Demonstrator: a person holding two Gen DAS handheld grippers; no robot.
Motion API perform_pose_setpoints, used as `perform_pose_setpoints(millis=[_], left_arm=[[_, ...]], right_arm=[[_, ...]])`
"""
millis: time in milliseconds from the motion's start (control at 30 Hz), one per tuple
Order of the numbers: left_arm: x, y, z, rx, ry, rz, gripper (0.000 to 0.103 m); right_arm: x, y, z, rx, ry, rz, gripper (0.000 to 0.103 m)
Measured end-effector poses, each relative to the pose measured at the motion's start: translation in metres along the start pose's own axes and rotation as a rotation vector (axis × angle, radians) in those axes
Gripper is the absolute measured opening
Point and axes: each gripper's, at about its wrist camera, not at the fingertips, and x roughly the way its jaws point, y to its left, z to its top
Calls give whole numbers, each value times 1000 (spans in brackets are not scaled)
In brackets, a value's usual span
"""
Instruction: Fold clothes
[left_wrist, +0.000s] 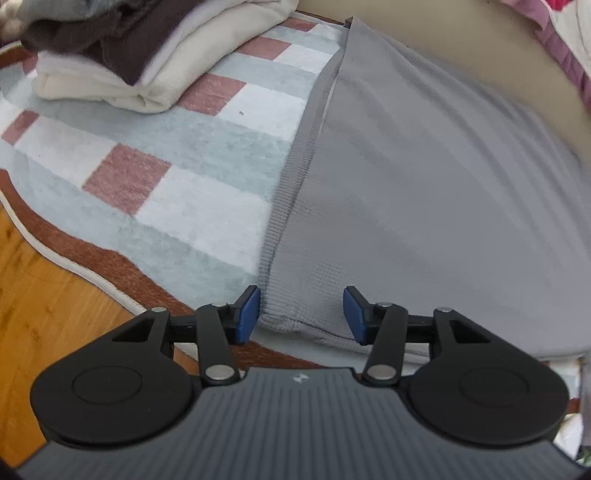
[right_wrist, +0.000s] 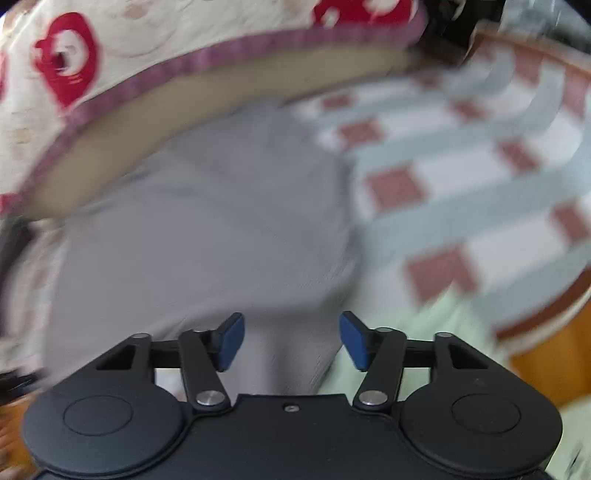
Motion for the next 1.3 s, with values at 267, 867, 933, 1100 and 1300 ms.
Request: perform_pose_setpoints(millis=[267, 867, 933, 1100, 1300], left_arm=[[-12, -10, -3, 48, -39, -55, 49], [-16, -120, -50, 1036, -23, -128, 57], [-4, -115, -42, 1001, 13, -130, 57], [5, -107, -29, 969, -25, -130, 53], [-2, -111, -26, 925, -130, -124, 7]], right_arm=[[35, 28, -46, -314, 101, -77, 50], [73, 52, 49, -455, -129, -183, 8], [88, 48, 62, -450, -128, -178, 8], [114, 39, 82, -423, -71, -194, 21], [71, 38, 70, -342, -164, -147, 53]])
